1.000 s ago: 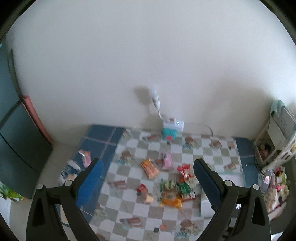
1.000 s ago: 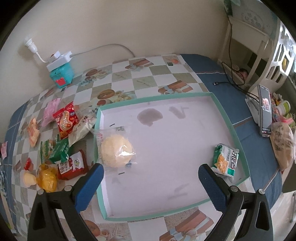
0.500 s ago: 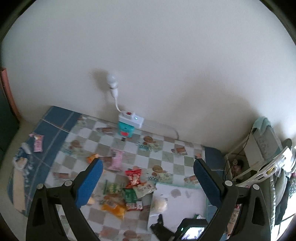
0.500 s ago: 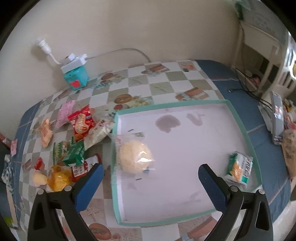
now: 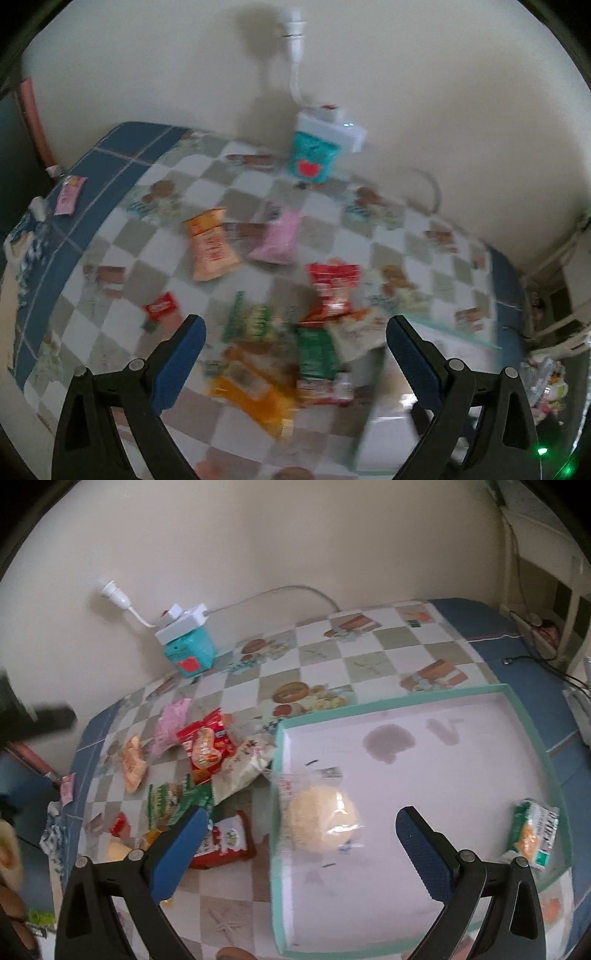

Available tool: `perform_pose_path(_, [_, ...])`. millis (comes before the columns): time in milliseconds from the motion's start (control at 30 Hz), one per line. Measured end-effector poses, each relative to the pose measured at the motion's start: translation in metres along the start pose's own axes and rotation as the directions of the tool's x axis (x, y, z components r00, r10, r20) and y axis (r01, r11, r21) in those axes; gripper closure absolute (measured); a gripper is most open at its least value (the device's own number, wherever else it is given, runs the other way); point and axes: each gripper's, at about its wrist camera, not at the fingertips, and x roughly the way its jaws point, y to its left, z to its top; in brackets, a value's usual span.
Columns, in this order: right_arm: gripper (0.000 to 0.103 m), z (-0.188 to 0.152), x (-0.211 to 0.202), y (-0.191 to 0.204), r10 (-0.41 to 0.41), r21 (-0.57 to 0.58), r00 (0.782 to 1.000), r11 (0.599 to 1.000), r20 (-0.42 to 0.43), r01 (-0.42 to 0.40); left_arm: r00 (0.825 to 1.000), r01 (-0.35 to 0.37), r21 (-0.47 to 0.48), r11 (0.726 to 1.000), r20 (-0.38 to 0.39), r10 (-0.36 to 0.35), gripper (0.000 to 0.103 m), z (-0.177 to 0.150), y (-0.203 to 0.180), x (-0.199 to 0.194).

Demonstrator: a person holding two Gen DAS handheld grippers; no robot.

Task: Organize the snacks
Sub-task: 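Withdraw both tools from the tray back toward the snack pile, then grasp the yellow bread bag with the right gripper while the left tool approaches the orange cup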

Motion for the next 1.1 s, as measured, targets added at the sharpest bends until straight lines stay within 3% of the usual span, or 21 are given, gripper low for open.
perform_pose_path(200, [0.0, -0.005, 0.004, 0.028, 0.044, -0.051, 0.999, 0.998, -0.017, -0.044, 0.996, -0.093, -0.14, 0.986, -0.012, 0.092, 0.005, 0.007, 0.081, 0.002])
perform_pose_path(367, [0.0, -0.013, 0.007, 0.063, 0.043, -0.104, 0.999, 0.994, -0.027, -0.045, 0.976, -0.211, -0.221, 0.952, -0.104, 0.192, 0.005, 0.003, 0.15, 0.019])
perform_pose_path(567, [0.0, -0.026, 0.019, 0.103, 0.067, -0.124, 0.995, 0.989, -0.068, -0.075, 0.966, -0.229, -0.276, 0.934, -0.179, 0.184, 0.005, -0.002, 0.205, 0.036])
perform_pose_path(733, [0.0, -0.039, 0.034, 0.133, 0.039, -0.17, 0.993, 0.984, -0.108, -0.057, 0.966, -0.201, -0.277, 0.94, -0.214, 0.144, 0.005, -0.004, 0.213, 0.05])
perform_pose_path(1100, [0.0, -0.06, 0.067, 0.155, -0.015, -0.163, 0.981, 0.986, -0.194, -0.017, 0.957, -0.088, -0.192, 0.978, -0.29, 0.029, 0.005, -0.011, 0.181, 0.08])
